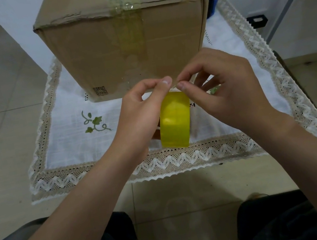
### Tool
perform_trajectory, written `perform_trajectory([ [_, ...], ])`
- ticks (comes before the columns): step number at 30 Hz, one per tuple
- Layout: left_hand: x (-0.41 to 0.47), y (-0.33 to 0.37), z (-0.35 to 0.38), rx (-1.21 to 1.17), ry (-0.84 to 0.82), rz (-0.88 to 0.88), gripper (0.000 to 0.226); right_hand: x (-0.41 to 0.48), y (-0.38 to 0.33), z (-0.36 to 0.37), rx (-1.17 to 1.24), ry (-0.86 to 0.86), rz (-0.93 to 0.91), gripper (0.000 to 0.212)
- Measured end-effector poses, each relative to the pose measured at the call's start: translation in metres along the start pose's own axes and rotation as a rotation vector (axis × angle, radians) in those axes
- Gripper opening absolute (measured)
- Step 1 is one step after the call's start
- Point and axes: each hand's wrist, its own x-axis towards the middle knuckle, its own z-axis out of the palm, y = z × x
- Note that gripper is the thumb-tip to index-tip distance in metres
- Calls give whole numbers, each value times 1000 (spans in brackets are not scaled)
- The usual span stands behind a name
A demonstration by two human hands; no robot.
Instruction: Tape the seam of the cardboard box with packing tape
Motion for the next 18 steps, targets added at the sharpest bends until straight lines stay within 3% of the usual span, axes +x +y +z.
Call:
perform_trajectory([
  [10,5,-6,-3,-32,-65,76,12,0,-1,-1,41,-9,60,5],
  [15,5,-7,-3,-4,-95,222,22,1,-3,-2,127,46,192,11],
  [18,4,-5,-2,29,-82,222,22,2,-3,-2,161,60,266,14],
])
